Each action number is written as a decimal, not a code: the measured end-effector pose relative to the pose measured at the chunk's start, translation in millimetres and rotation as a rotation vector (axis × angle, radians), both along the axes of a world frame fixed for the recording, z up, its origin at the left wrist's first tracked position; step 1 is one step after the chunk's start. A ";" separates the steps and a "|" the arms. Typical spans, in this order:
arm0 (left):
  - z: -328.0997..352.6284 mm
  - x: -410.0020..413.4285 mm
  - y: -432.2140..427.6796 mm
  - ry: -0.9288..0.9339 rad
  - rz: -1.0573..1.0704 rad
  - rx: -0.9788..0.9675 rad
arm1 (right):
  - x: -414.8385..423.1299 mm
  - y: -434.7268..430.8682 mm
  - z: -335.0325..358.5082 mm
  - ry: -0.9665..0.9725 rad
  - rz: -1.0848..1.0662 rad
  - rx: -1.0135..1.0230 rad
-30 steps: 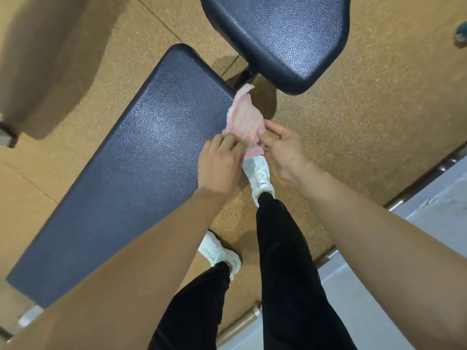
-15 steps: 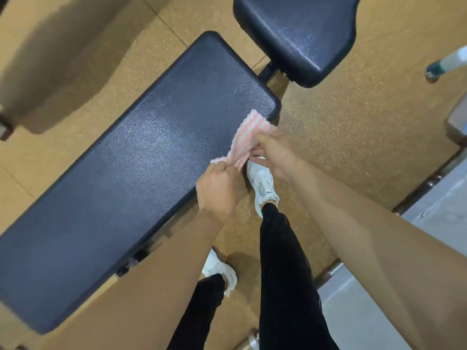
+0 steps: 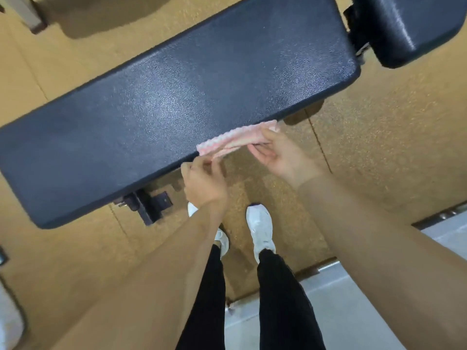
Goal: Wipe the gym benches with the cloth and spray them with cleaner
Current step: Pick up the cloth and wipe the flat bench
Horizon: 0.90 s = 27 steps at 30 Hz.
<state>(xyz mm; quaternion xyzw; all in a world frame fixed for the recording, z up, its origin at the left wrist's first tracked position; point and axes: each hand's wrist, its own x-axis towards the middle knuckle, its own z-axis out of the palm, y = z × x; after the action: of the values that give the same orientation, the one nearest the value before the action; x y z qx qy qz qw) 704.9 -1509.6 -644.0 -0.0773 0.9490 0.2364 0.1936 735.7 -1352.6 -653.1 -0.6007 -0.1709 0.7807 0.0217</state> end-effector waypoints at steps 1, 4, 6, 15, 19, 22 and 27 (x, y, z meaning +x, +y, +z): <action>-3.7 -2.1 -1.9 -0.049 0.127 0.018 | -2.4 -6.1 -1.3 0.003 0.002 -0.006; -19.0 -9.8 -3.3 -0.203 0.597 0.384 | -2.7 -17.1 -5.6 0.034 0.017 -0.013; -16.7 -12.5 2.3 -0.360 0.896 0.752 | -1.5 -22.8 -6.4 0.065 0.052 -0.025; 2.5 -24.8 -2.2 -0.775 1.103 1.194 | -10.8 -50.6 -1.4 0.031 0.236 -0.003; -6.0 -38.3 -16.9 -0.722 1.210 1.156 | -17.1 -65.8 -0.4 0.025 0.314 -0.014; -9.1 -48.2 -28.7 -0.755 1.135 1.124 | -23.6 -78.5 2.0 0.013 0.326 -0.016; -17.6 -57.9 -58.8 -0.756 1.127 1.031 | -39.2 -116.5 1.1 -0.055 0.391 0.013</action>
<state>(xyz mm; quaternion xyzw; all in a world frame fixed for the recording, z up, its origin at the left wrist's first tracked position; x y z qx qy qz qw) 647.0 -1568.4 -661.6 -0.5141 0.4142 0.6583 0.3617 696.5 -1469.0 -651.9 -0.5769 -0.2897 0.7523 -0.1314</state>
